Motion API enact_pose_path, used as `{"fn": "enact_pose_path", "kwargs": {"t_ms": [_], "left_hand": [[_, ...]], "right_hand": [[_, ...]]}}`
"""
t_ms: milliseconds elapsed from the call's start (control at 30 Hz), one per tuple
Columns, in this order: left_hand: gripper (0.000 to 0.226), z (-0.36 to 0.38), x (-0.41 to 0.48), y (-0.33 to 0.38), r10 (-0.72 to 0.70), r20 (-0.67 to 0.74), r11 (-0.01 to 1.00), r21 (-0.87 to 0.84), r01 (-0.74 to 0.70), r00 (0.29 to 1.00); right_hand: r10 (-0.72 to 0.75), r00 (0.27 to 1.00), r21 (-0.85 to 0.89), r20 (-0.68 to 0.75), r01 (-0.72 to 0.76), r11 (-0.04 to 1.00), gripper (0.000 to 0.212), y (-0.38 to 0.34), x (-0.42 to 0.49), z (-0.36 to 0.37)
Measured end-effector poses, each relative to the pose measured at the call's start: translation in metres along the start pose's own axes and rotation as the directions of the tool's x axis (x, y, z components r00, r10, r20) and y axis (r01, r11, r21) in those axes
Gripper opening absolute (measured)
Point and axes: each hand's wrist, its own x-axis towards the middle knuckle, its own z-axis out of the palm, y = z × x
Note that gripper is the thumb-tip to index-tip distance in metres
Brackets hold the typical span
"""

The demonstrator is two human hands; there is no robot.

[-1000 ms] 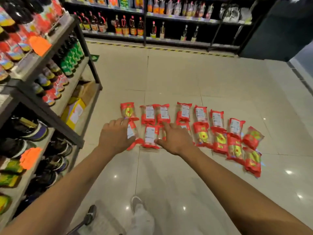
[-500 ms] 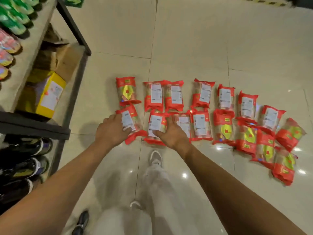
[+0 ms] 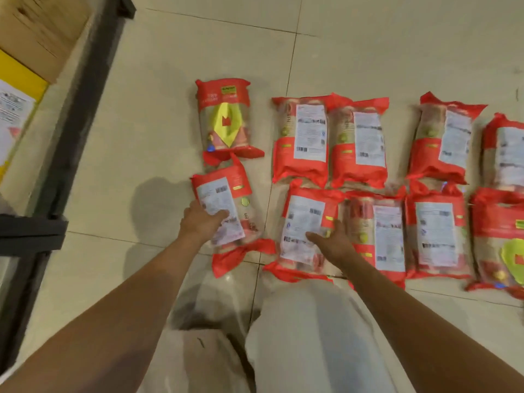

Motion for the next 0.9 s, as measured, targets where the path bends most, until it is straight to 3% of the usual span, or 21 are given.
{"fn": "enact_pose_path", "kwargs": {"t_ms": [67,133,233,300,400,467,533,633,700,800,900], "left_hand": [[0.080,0.015,0.038,-0.015,-0.137,0.010,0.972,-0.192,0.136,0.991],[0.066,0.031,0.066,-0.031,-0.206,0.097,0.906,-0.356,0.228,0.974],[0.032,0.051,0.083,-0.041,-0.179,0.169,0.852,-0.466,0.238,0.969],[0.024,0.057,0.083,-0.043,-0.160,0.151,0.841,-0.496,0.215,0.975],[0.054,0.045,0.066,-0.045,-0.127,0.107,0.873,-0.461,0.162,0.986],[0.077,0.027,0.050,-0.054,-0.109,0.048,0.895,-0.431,0.119,0.993],[0.084,-0.005,0.016,-0.048,-0.078,-0.018,0.916,-0.395,0.064,0.997],[0.082,-0.071,-0.058,-0.012,-0.040,-0.092,0.914,-0.406,-0.001,0.995],[0.079,-0.123,-0.120,0.020,0.010,-0.136,0.902,-0.427,-0.067,0.991],[0.046,-0.210,-0.227,0.071,0.089,-0.216,0.867,-0.463,-0.182,0.972],[0.040,-0.302,-0.337,0.109,0.147,-0.297,0.832,-0.479,-0.280,0.944]], "right_hand": [[0.014,0.999,0.090,-0.036,-0.011,0.996,0.108,0.034,0.054,0.019],[0.035,0.992,0.122,-0.121,-0.020,0.992,0.098,0.042,0.071,0.026],[0.042,0.989,0.208,-0.139,-0.012,0.978,0.085,0.056,0.084,0.028],[0.073,0.992,0.235,-0.099,-0.048,0.971,0.077,0.060,0.083,0.026],[0.079,0.996,0.185,-0.043,-0.070,0.980,0.046,0.051,0.066,0.022],[0.072,0.994,0.160,-0.085,-0.057,0.985,0.062,0.036,0.042,0.017],[-0.008,0.993,0.181,-0.118,0.029,0.983,0.073,0.013,0.008,0.003],[-0.175,0.974,0.226,-0.142,0.204,0.952,0.054,-0.054,-0.068,-0.037],[-0.243,0.958,0.247,-0.151,0.275,0.929,0.061,-0.115,-0.133,-0.070],[-0.353,0.925,0.246,-0.139,0.377,0.893,0.068,-0.200,-0.236,-0.122],[-0.451,0.883,0.250,-0.126,0.469,0.847,0.067,-0.286,-0.350,-0.172]]}}
